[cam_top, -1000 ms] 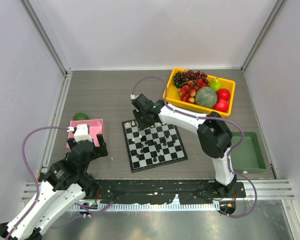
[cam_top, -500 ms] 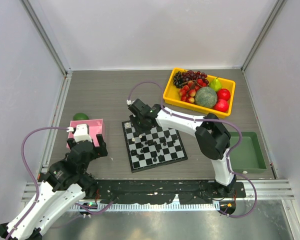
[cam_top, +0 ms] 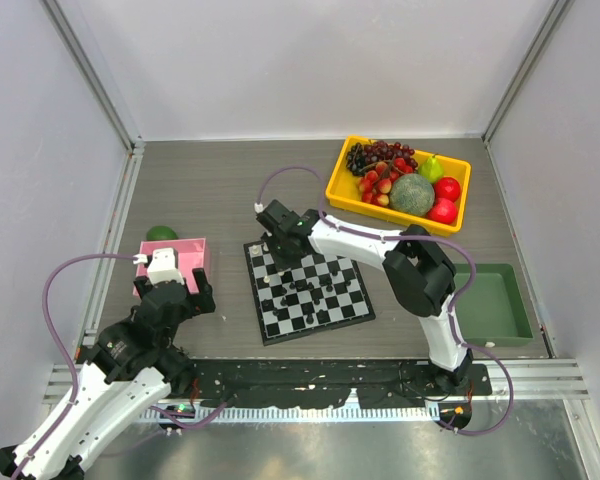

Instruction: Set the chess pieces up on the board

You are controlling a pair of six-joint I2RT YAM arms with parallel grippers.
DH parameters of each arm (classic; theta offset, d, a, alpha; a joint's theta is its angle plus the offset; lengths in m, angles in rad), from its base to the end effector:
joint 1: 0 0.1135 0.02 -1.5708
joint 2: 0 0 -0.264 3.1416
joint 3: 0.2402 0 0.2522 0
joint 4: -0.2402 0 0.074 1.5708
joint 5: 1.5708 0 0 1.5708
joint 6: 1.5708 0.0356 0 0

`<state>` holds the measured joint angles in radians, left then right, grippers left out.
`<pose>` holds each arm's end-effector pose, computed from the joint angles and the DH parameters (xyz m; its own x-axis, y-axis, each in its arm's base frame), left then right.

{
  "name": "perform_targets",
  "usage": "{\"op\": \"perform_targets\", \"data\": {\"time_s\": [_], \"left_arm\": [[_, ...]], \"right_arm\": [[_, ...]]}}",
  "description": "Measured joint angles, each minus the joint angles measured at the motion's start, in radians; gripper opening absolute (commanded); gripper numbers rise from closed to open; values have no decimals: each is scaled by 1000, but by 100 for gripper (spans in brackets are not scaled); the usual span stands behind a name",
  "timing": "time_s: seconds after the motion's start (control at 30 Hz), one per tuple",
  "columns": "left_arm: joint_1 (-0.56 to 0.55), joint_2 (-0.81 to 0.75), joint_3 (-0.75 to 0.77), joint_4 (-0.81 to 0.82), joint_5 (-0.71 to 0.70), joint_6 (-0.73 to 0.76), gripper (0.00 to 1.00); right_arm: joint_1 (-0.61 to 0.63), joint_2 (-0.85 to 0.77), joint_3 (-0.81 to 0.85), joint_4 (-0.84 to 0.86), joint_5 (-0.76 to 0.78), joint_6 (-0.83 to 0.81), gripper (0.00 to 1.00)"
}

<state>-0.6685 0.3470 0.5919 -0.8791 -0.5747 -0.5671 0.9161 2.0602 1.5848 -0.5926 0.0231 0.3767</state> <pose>0.0736 -0.0335 0.2593 -0.4871 -0.1899 -0.8525 -0.1008 0.9818 -0.1611 0.2699 0.3502 0.1917 -0.7854 -0.4191 -0.4555 -0.5348 0.8300 0.1584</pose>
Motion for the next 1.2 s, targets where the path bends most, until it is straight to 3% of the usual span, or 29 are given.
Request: {"op": "perform_targets", "data": {"time_s": [0.47,1.2], "left_arm": [[0,0,0,2,0,0,99],[0,0,0,7,0,0,99]], "right_arm": [[0,77,193,-11,18,-7,16],[-1,146,223,-32,50,-8,19]]}}
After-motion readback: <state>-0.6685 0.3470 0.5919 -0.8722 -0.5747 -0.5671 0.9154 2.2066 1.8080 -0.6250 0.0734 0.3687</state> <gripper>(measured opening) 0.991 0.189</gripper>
